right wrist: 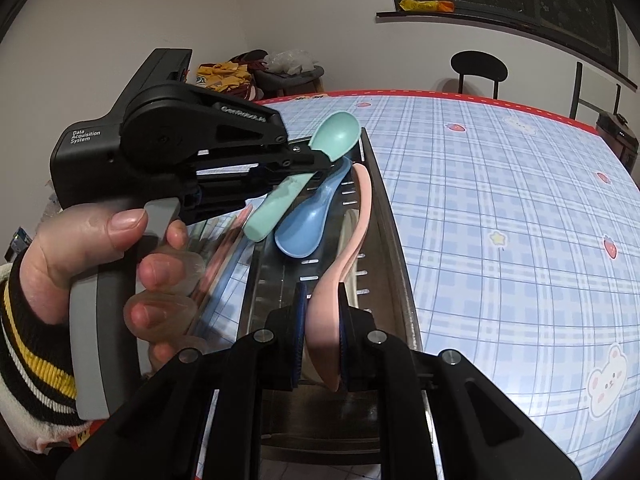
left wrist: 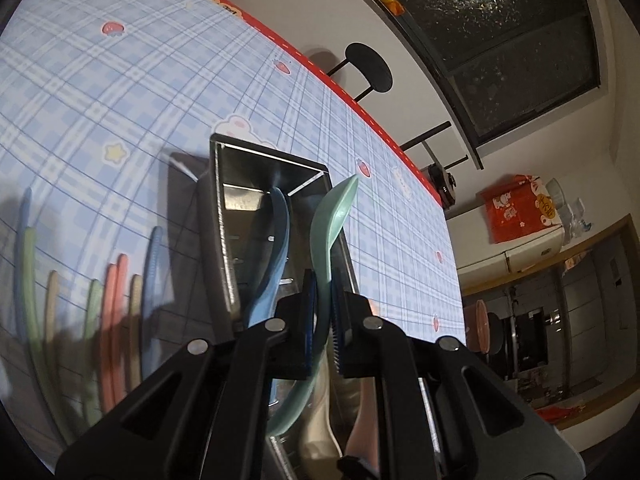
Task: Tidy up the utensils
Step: 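Lower both tools into the steel tray and open them to release the spoons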
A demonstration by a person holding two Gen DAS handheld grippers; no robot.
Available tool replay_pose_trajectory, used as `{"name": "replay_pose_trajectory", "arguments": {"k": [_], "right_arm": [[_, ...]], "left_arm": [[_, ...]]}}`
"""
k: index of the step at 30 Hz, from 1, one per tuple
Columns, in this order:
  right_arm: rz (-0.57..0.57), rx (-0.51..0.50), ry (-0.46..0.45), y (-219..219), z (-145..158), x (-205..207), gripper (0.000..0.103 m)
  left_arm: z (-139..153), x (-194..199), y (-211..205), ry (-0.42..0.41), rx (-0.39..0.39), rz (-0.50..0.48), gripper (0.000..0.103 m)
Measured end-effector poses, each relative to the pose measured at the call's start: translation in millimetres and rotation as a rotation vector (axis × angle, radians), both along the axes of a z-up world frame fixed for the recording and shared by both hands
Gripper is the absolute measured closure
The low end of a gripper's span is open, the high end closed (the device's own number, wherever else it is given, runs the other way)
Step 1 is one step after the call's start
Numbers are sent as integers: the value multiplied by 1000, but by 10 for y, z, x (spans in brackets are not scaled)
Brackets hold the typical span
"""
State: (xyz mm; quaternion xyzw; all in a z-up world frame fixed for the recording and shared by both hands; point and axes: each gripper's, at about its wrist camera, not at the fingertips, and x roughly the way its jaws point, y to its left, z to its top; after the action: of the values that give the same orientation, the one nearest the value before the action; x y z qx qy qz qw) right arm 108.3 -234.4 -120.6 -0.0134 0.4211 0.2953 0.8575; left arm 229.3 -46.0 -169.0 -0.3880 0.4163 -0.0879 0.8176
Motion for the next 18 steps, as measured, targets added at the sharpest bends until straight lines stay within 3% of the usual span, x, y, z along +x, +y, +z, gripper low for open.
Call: {"name": "replay_pose_trajectory", "arguments": {"k": [7, 9, 18], "right_arm": [[-2, -7, 6, 7, -17, 25, 89], [-1, -11, 7, 12, -27, 31, 89], [-3, -32, 5, 73, -17, 76, 88]], "left_arm": [[-97, 3, -41, 23, -43, 29, 91], [-77, 6, -57, 15, -34, 22, 82], [302, -74, -2, -85, 86, -8, 69]]}}
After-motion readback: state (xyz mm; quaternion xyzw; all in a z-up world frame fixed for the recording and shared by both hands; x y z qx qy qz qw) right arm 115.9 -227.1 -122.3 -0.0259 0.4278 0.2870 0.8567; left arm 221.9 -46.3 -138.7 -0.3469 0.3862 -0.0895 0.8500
